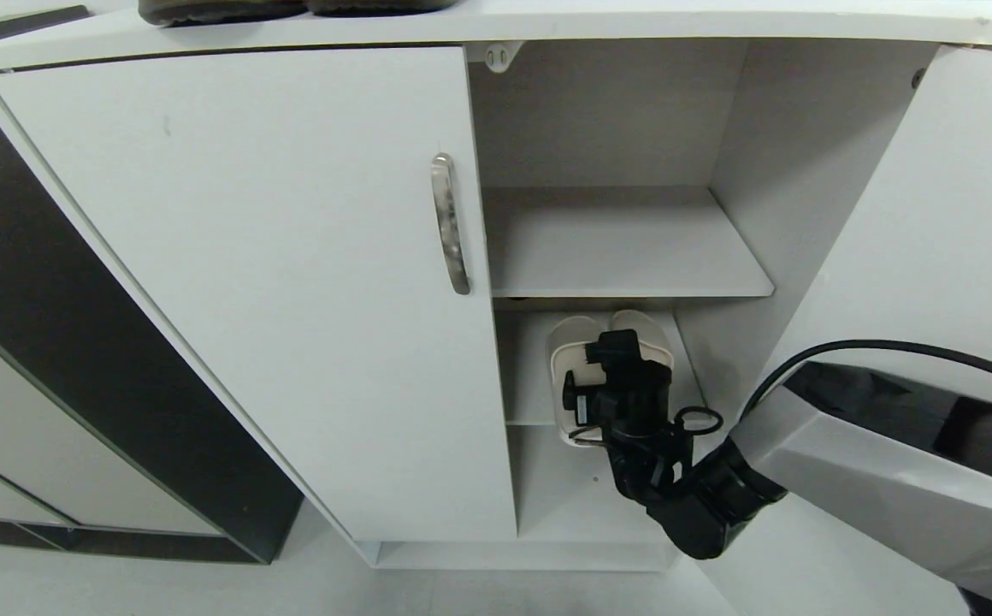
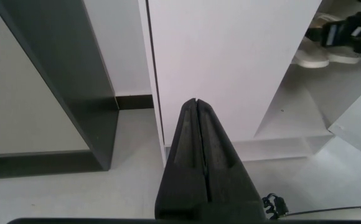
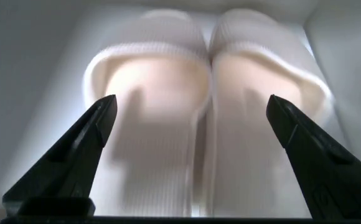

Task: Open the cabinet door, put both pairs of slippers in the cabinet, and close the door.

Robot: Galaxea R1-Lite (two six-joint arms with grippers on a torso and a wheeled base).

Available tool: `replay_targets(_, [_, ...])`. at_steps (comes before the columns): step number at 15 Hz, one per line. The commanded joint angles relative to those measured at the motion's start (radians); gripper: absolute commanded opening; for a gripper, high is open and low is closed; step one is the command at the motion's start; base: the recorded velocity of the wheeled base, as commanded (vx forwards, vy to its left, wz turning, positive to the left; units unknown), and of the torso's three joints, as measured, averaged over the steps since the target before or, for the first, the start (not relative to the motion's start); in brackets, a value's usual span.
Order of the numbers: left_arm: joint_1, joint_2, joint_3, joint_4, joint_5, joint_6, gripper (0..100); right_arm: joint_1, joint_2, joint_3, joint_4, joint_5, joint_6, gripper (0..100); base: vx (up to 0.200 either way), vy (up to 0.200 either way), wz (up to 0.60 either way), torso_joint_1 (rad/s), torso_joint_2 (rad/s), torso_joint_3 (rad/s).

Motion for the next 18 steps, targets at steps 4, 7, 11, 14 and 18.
replay_targets(4, [0.0,0.002,0.0,0.0,0.0,-0.001,0,0.08,-0.141,0.306,-0.167,-0.024,0.004,100,0.0,0.0,0.0,0.0,0.0,0.0])
replay_targets(7, [0.0,0.002,0.0,0.0,0.0,-0.001,0,0.083,-0.142,0.338,-0.187,-0.026,0.012,100,-0.133,0.0,0.0,0.0,0.0,0.005])
replay_targets(11, [0.0,0.002,0.0,-0.002,0.0,-0.001,0,0.103,-0.148,0.346,-0.189,-0.027,0.01,100,-0.2,0.0,0.0,0.0,0.0,0.005])
replay_targets(14, [0.0,0.002,0.0,0.0,0.0,-0.003,0,0.112,-0.148,0.346,-0.189,-0.029,0.007,100,-0.2,0.0,0.0,0.001,0.0,0.004])
replay_targets(18, [0.0,0.002,0.0,0.0,0.002,-0.003,0,0.114,-0.15,0.349,-0.198,-0.029,0.008,100,-0.05,0.0,0.0,-0.001,0.0,0.003])
